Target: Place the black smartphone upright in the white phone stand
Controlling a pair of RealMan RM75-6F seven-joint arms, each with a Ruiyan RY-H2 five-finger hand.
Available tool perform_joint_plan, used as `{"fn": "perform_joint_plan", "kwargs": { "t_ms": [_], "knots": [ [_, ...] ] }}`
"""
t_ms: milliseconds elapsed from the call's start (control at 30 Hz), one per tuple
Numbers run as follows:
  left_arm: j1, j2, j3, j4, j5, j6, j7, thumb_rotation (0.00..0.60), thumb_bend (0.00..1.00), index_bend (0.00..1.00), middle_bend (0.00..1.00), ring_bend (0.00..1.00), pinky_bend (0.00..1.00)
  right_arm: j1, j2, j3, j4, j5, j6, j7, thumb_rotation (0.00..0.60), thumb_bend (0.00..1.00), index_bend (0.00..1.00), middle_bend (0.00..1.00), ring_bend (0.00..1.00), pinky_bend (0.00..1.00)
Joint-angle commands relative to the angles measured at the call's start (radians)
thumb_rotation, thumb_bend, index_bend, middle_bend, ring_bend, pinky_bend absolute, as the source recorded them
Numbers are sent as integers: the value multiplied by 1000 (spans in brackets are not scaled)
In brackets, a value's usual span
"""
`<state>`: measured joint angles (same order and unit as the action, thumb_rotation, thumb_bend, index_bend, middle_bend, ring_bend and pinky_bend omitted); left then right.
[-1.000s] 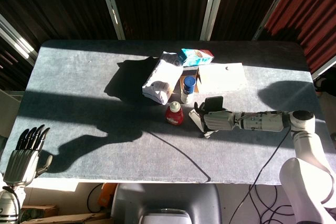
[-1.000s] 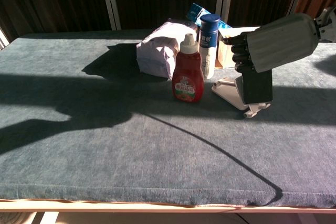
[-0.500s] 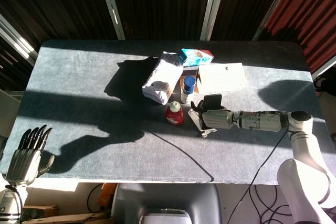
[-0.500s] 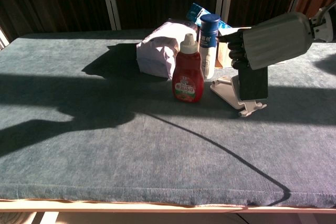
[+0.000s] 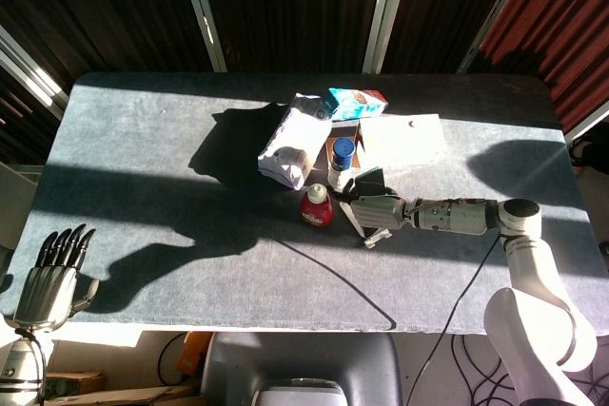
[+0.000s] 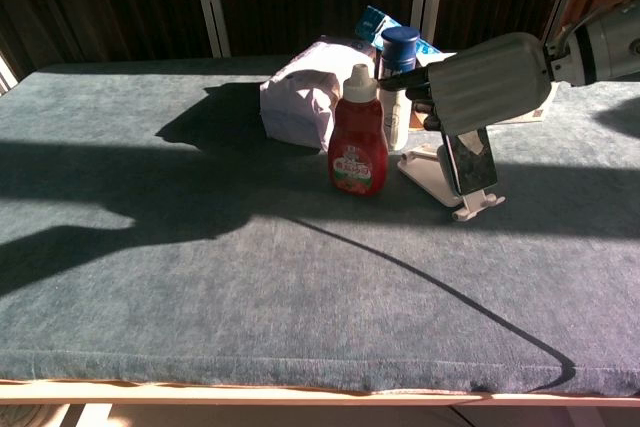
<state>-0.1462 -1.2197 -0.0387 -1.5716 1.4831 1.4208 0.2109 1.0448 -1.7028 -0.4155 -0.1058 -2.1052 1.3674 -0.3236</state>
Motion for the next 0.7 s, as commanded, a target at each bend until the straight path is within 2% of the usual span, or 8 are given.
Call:
{"fn": "perform_joint_plan", "kwargs": {
  "t_ms": [33, 700],
  "knots": [
    [0, 0, 0, -1, -1, 0, 0, 600, 366, 0, 27, 0, 56, 5, -2, -9, 2, -3, -4, 6, 600, 305, 831, 648, 439, 230],
    [-6, -2, 19, -2, 24, -6, 4, 600, 366, 0, 27, 0, 57, -28, -7, -30, 0, 10, 12, 0, 600, 306, 808, 632, 437, 218]
  ]
}}
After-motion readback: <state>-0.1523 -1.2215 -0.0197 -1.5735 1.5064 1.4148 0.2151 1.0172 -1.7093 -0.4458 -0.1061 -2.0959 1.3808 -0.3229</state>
